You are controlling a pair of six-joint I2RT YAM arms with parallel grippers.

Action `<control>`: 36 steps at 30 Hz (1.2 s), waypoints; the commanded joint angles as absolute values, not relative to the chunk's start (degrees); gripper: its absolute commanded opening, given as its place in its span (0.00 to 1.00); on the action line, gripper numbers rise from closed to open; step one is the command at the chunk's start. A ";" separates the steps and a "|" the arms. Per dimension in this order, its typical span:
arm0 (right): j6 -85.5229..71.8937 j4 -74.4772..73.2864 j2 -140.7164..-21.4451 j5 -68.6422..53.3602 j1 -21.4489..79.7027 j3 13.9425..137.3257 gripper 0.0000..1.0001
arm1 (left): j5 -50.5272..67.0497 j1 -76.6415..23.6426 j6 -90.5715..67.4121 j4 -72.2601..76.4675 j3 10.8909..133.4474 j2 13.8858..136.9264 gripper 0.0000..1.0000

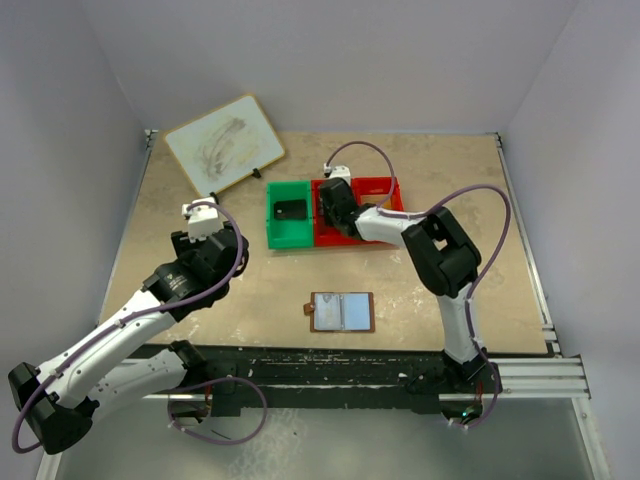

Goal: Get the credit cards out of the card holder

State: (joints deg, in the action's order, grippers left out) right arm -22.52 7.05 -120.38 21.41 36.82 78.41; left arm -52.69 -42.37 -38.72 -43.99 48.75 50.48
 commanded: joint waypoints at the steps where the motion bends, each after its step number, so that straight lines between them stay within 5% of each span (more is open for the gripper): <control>1: -24.01 5.64 -118.77 19.68 36.85 76.26 0.15 | -53.05 -42.01 -38.01 -42.71 50.17 50.32 0.69; 15: -21.34 1.97 -113.90 19.05 36.87 79.83 0.17 | -53.24 -42.01 -38.32 -42.87 50.16 50.06 0.69; 36: -22.26 0.52 -122.24 22.06 36.81 84.35 0.18 | -53.07 -42.01 -38.17 -42.80 50.16 50.26 0.69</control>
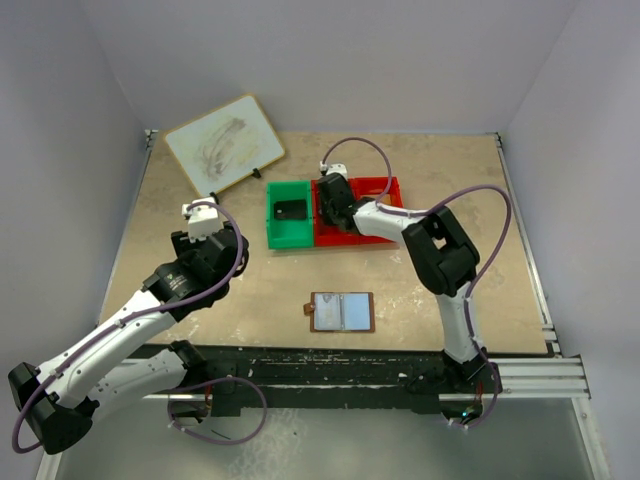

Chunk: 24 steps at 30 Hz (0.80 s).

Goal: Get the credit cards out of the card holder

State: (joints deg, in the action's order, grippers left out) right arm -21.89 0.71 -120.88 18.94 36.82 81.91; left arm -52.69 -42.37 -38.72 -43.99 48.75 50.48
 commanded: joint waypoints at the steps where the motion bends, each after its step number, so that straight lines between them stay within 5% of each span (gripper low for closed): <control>1: -22.39 0.56 -122.79 22.59 36.82 84.86 0.18 | -53.08 -42.01 -38.15 -42.76 50.16 50.28 0.69; 11: -23.52 1.53 -123.02 24.15 36.80 84.58 0.18 | -53.17 -42.01 -38.13 -42.76 50.18 50.38 0.69; 24: -22.68 1.76 -108.02 18.68 36.83 80.72 0.20 | -53.49 -42.01 -38.36 -43.01 50.36 49.85 0.70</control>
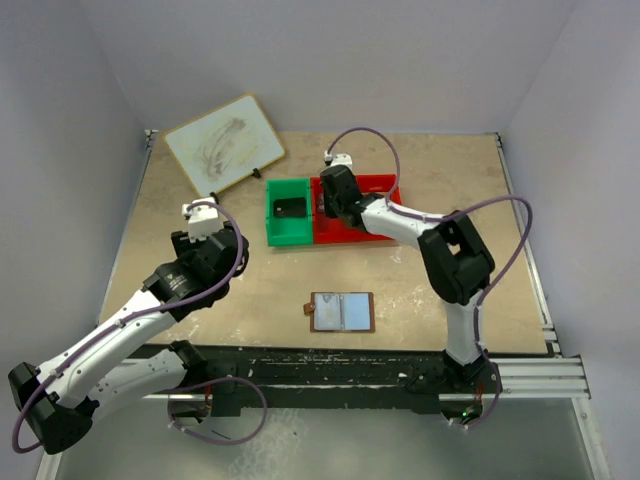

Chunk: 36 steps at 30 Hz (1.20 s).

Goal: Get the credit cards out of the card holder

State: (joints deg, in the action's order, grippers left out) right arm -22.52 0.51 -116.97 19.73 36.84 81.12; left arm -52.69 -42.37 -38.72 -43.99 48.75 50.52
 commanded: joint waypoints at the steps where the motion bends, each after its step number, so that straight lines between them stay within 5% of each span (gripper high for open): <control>1: -22.29 2.79 -105.88 19.24 36.87 79.78 0.21 | -53.66 -42.01 -38.34 -43.06 50.31 49.75 0.70; 7: -19.07 10.52 -89.48 21.03 36.93 71.73 0.29 | -54.33 -41.99 -39.26 -43.28 50.28 48.44 0.74; 16: -10.14 20.07 -61.10 31.01 36.81 54.53 0.99 | -57.36 -41.95 -41.05 -44.00 50.53 45.37 0.75; 22: -2.62 19.53 -51.34 37.12 36.59 46.78 1.00 | -61.51 -42.01 -43.91 -44.54 50.56 43.26 0.75; 30: -15.00 14.00 -43.21 22.72 21.88 35.69 1.00 | -66.25 -42.01 -47.64 -45.71 51.54 43.96 0.76; 36: -10.12 4.78 -32.55 18.81 20.04 43.24 1.00 | -71.96 -42.01 -51.36 -55.59 60.13 45.81 0.76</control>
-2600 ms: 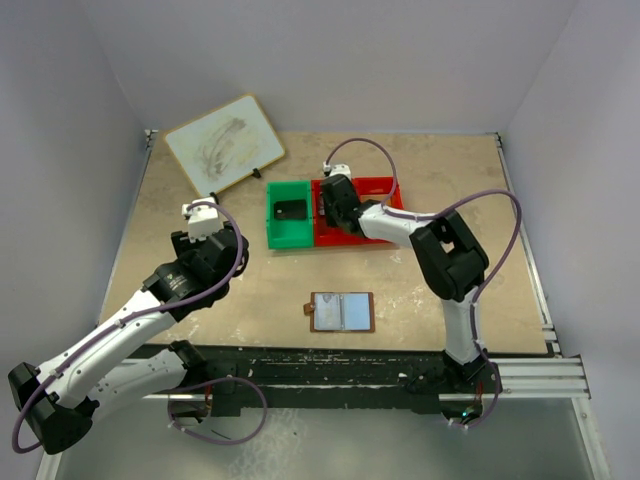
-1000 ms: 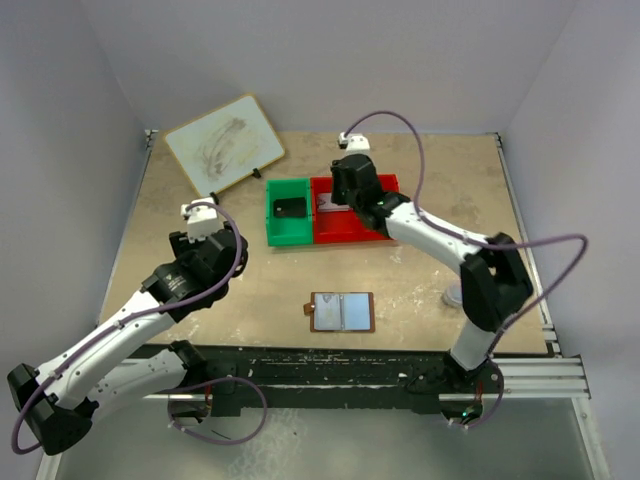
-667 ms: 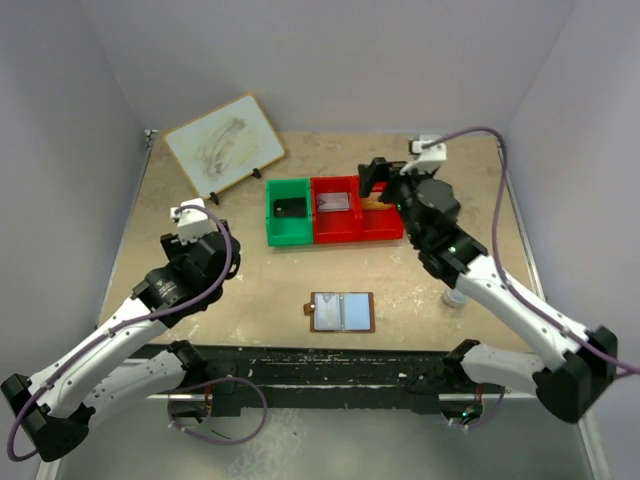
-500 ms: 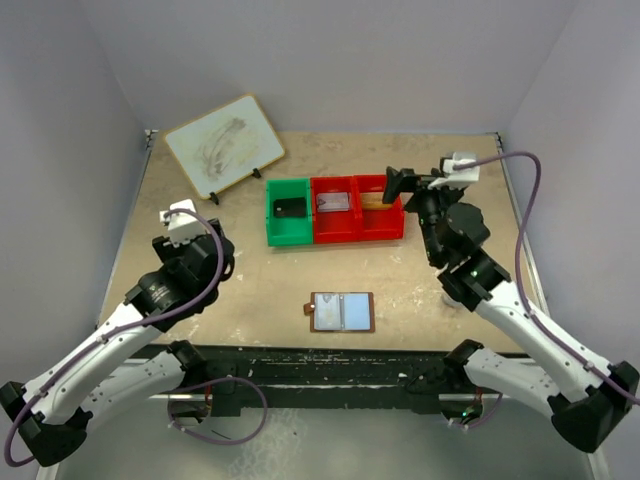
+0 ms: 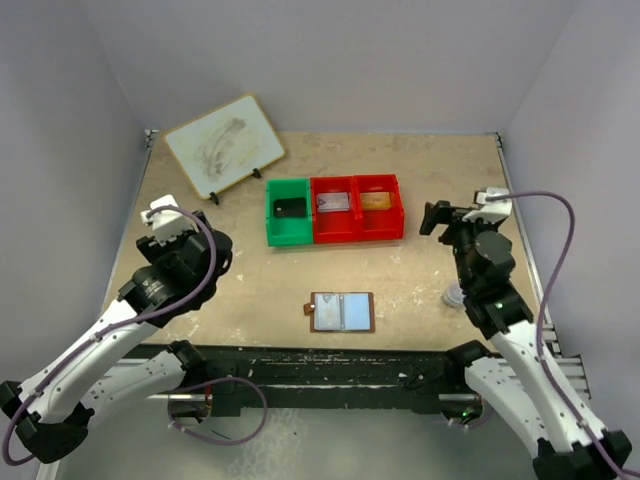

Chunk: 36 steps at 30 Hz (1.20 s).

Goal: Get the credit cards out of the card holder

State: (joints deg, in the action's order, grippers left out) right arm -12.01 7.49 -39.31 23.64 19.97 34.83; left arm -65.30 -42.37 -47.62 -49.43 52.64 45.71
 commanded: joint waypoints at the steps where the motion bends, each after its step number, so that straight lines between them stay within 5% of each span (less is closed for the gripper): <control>1: -9.20 2.31 -31.52 19.09 20.00 45.85 1.00 | -72.61 -42.01 -51.30 -56.63 62.12 45.99 0.76; 9: -6.77 -10.74 -31.44 19.81 20.04 59.18 1.00 | -75.53 -42.01 -45.78 -57.50 74.29 44.53 0.76; 36: -17.14 -21.30 -32.65 22.80 20.04 57.17 1.00 | -72.85 -42.01 -41.79 -55.05 75.37 42.90 0.77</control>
